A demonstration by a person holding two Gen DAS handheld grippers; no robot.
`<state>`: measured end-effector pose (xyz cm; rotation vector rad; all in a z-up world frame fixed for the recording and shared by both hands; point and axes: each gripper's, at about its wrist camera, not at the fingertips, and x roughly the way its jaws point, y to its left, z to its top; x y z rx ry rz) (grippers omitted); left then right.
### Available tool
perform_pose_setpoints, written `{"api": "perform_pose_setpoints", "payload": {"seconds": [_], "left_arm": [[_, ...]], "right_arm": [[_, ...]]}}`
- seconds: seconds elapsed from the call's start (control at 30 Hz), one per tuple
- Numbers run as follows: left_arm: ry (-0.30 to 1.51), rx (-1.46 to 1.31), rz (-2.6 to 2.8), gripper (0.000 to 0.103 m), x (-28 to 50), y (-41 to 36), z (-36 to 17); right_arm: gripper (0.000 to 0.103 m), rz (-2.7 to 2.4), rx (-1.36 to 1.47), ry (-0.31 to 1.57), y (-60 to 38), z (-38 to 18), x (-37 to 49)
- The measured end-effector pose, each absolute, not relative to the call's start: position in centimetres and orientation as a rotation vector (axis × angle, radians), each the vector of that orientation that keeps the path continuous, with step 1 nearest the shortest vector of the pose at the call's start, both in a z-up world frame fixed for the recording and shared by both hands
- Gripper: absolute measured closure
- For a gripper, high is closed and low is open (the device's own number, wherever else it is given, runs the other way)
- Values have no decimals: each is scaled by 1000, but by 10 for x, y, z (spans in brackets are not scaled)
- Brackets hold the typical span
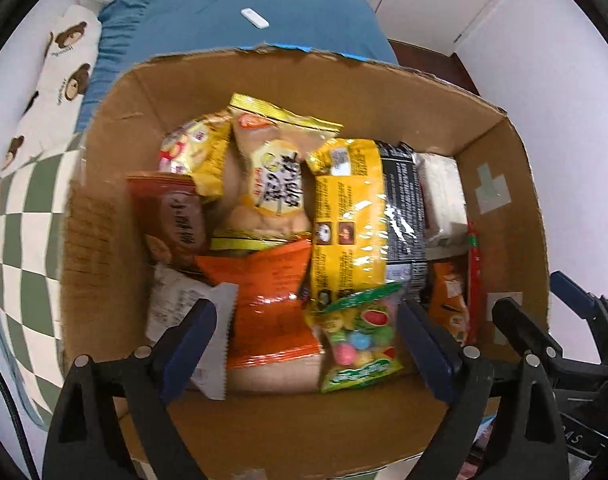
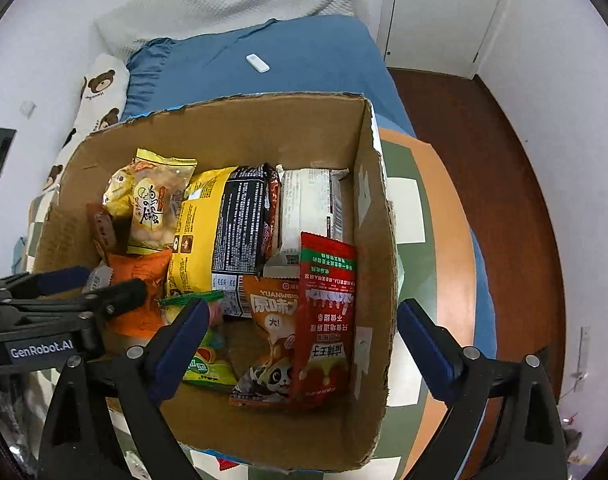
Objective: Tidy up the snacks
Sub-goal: 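Open both grippers to drop the packets into the box, then withdraw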
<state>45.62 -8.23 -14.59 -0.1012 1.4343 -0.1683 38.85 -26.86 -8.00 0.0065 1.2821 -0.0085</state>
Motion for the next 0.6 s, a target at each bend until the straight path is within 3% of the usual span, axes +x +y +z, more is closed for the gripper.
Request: {"api": "perform_pose_setpoints", "payload": {"seconds": [0.6], "left_arm": [[1226, -7, -70, 10, 422, -58, -94]], "right_arm": [[6, -28, -27, 1204, -252, -60, 370]]}}
